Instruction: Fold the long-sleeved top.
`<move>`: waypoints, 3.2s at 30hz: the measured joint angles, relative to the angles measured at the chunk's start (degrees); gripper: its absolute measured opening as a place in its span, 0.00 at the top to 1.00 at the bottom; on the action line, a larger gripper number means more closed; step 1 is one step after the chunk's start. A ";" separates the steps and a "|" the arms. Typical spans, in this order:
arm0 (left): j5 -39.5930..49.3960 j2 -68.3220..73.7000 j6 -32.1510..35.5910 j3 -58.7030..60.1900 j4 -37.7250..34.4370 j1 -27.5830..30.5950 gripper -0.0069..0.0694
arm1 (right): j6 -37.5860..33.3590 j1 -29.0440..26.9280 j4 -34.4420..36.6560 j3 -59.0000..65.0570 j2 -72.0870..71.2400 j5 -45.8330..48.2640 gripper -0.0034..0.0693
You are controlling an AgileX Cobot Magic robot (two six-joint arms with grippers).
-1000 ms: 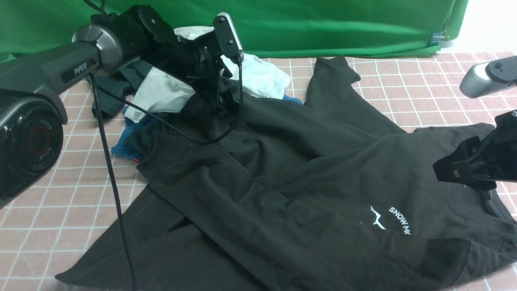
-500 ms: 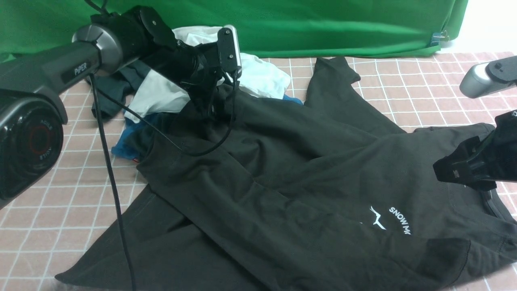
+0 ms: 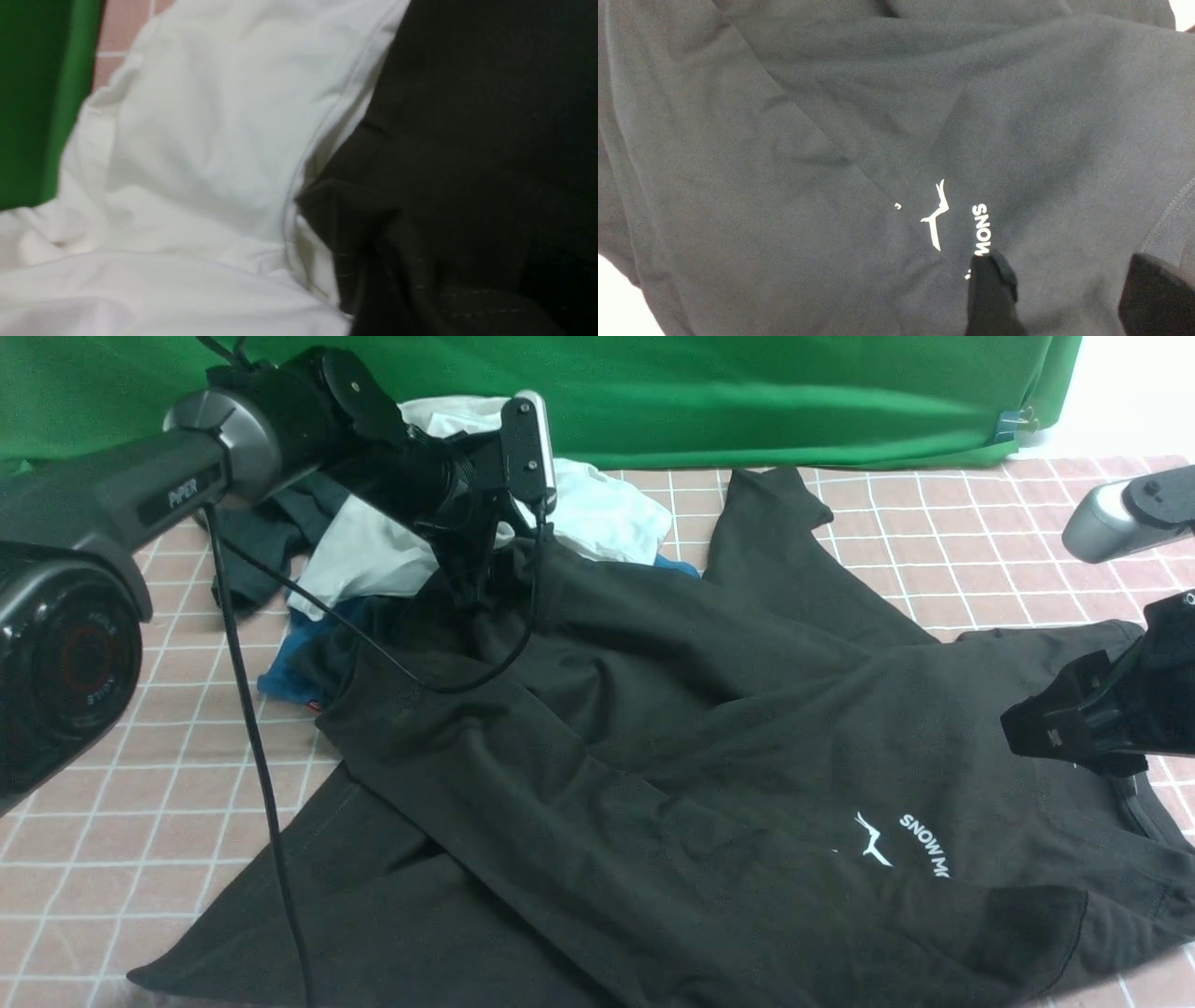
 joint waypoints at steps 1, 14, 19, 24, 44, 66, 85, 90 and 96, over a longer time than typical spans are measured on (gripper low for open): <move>0.00 -0.38 0.45 0.00 -0.30 0.00 0.61 | 0.00 0.00 0.00 0.00 0.00 0.00 0.39; 0.77 -1.58 4.91 0.00 -4.40 -0.11 0.77 | 0.00 0.00 0.00 0.00 0.00 -0.23 0.39; -0.37 -1.73 5.18 0.00 -4.42 -0.85 0.73 | 0.00 0.00 0.00 0.00 0.00 -0.23 0.39; -0.56 -1.58 4.68 0.00 -3.97 -1.26 0.81 | 0.00 0.00 0.00 0.00 0.00 -0.23 0.39; 3.42 -11.65 -10.10 0.00 5.07 -2.65 0.87 | 0.01 0.00 0.00 0.00 0.00 -0.26 0.39; -1.78 -11.67 -27.03 0.02 22.74 2.78 0.86 | 13.40 0.00 -11.26 0.00 1.79 -2.06 0.34; 4.66 -15.07 -43.23 0.02 11.02 6.70 0.32 | 29.88 6.34 -11.67 11.14 3.94 2.53 0.16; 13.08 -19.74 -44.77 4.16 7.55 4.10 0.80 | 37.84 6.79 -17.34 13.11 9.18 -7.36 0.16; 12.13 -28.57 -44.91 15.67 4.23 1.19 0.90 | 38.80 6.79 -17.86 13.41 15.79 -12.50 0.25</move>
